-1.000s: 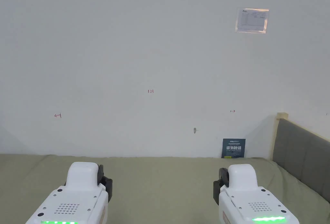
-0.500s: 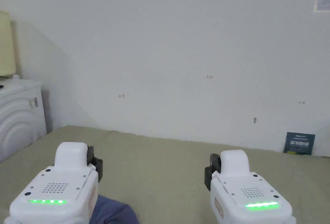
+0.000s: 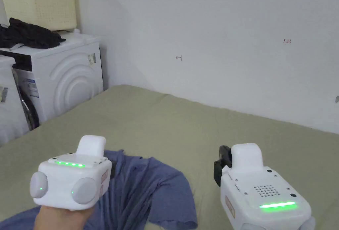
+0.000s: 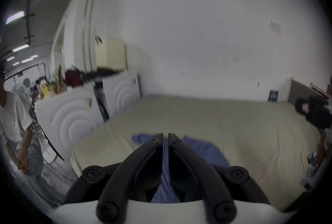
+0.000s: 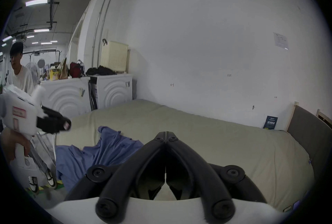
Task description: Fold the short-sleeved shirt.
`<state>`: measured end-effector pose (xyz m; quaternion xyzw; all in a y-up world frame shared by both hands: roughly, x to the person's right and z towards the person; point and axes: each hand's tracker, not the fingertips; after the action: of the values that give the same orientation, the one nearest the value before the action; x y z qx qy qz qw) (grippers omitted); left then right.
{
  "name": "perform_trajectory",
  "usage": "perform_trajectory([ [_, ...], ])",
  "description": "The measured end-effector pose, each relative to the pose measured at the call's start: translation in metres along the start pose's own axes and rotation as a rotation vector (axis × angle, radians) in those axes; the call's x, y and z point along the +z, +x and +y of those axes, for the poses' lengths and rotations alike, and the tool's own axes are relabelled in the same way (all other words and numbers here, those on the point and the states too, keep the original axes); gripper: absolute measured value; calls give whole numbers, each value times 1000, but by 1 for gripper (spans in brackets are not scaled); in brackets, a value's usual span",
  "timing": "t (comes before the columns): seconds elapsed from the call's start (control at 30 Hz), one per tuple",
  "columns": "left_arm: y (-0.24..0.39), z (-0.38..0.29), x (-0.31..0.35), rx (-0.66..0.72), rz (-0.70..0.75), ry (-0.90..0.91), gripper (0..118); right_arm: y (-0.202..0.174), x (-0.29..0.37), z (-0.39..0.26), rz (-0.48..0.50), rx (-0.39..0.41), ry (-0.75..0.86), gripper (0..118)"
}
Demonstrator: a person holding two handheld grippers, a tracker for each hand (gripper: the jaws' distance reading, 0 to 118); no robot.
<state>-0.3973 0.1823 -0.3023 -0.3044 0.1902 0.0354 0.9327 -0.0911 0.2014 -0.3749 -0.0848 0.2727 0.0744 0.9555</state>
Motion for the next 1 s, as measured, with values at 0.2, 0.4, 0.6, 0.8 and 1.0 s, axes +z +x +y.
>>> perform_trajectory([
  [0.2, -4, -35, -125, 74, -115, -338, 7, 5, -58, -35, 23, -3, -90, 0],
  [0.4, 18, -46, -170, 74, -130, -334, 116, 18, -100, -75, 21, 7, -161, 0],
  [0.6, 30, -56, -221, -6, -92, -449, 117, 22, -107, -98, 18, -22, -204, 0],
  [0.8, 32, -82, -247, 16, -81, -493, 92, 31, -104, -106, 11, -22, -225, 0],
  [1.0, 31, -80, -224, 26, -62, -444, 9, 42, -93, -101, -15, -45, -205, 0],
])
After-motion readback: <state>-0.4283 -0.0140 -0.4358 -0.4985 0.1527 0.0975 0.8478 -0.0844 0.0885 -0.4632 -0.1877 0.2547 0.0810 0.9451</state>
